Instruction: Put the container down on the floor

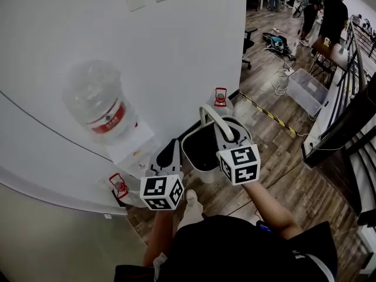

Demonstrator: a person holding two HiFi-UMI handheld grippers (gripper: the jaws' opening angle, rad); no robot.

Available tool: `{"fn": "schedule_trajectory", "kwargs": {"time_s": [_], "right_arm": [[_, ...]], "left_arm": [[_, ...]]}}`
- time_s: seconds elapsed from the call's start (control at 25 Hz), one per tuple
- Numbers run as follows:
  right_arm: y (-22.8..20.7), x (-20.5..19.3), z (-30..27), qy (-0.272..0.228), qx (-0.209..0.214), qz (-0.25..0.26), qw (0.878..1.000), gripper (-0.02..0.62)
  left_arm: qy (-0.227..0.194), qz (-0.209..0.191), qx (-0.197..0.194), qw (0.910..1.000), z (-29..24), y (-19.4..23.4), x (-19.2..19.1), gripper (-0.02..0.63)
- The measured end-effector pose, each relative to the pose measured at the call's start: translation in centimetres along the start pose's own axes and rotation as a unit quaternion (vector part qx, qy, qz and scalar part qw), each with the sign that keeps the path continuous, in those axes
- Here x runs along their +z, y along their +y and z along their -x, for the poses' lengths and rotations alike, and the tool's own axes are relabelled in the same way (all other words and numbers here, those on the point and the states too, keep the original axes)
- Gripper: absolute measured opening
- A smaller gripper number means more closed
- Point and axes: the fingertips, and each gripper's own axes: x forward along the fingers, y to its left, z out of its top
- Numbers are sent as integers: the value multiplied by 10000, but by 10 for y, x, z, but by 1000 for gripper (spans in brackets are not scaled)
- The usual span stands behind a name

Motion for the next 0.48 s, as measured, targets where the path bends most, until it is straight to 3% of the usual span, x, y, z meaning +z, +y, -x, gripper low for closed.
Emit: {"fn": "schedule_trajectory", "kwargs": {"time_s": [0.48], "right_arm": [[-6, 12, -72, 42, 26, 61, 10000, 29]], "left_arm": [[-41, 102, -4, 9999, -55, 50, 10, 14]]}}
